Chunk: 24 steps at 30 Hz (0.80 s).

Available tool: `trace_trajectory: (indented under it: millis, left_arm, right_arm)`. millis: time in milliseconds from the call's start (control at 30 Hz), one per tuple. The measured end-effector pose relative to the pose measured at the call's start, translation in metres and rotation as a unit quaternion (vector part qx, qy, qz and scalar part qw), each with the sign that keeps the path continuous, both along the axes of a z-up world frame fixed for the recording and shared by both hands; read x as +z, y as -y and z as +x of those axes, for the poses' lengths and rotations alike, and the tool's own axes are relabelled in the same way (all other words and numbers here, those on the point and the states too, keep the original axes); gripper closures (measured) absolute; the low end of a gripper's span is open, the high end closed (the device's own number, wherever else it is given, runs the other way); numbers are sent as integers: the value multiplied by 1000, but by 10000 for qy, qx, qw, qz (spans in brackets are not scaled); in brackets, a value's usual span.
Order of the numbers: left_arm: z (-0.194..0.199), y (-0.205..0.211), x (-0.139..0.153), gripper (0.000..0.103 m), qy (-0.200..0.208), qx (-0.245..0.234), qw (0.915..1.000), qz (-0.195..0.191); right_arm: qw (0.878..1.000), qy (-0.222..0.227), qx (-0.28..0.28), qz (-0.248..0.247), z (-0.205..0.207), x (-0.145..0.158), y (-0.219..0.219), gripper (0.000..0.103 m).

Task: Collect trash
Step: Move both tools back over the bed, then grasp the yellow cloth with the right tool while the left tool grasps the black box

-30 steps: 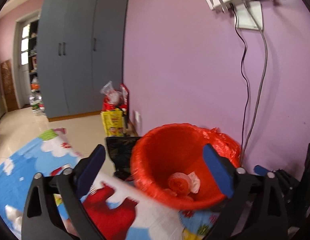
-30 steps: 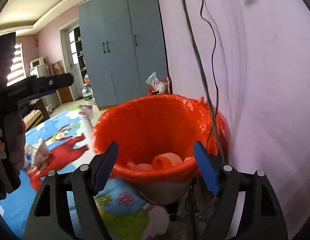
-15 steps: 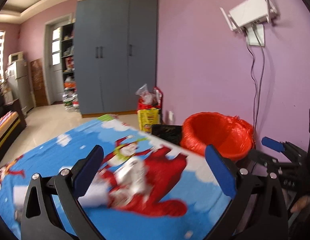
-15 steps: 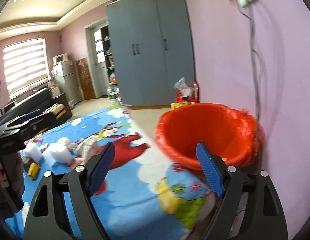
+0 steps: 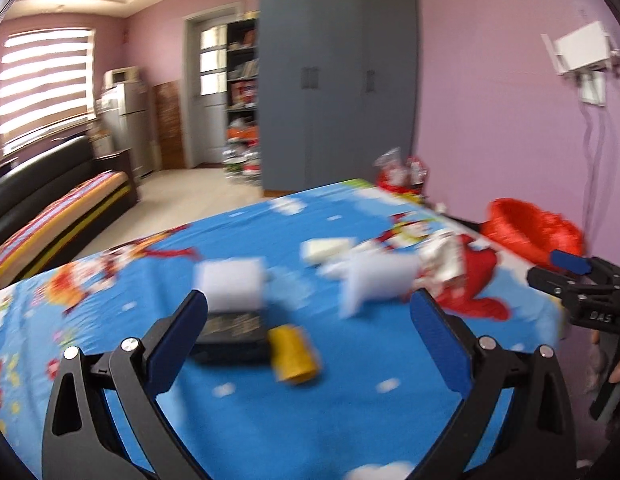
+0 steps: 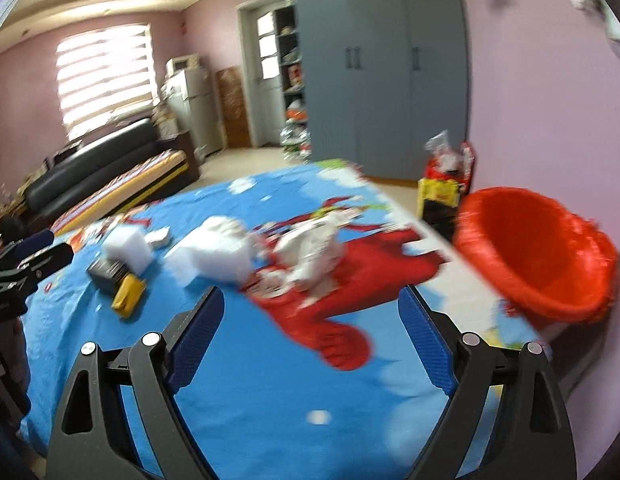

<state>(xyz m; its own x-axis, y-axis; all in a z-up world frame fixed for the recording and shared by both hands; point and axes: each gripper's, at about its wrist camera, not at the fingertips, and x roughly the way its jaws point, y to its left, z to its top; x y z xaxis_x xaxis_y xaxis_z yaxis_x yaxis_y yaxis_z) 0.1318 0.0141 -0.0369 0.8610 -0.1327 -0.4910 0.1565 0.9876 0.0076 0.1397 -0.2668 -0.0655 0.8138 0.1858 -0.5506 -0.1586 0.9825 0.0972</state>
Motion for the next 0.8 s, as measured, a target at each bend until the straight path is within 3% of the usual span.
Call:
trace_trajectory:
  millis: [267,567,733,800]
  left_arm:
    - [-15,-103,-20,5,-211,1071,9939,127]
    - [-26,-157,-31,5,-341,1621,9859,222]
    - [-24,-169,-36,5,-429,1664,9851,70]
    - [-21,-167,-39,5,-478,1641,9853,40]
  right_arm:
    - [9953,-319,912,-63,22,-20,-97,19]
    - [9847,-754,1554,-237,45,-45,-192,25]
    - [9820,-1096,1498,-339,64,-57,-216,37]
    - [9787,-1345,1457,-532,71,-64,-223,50]
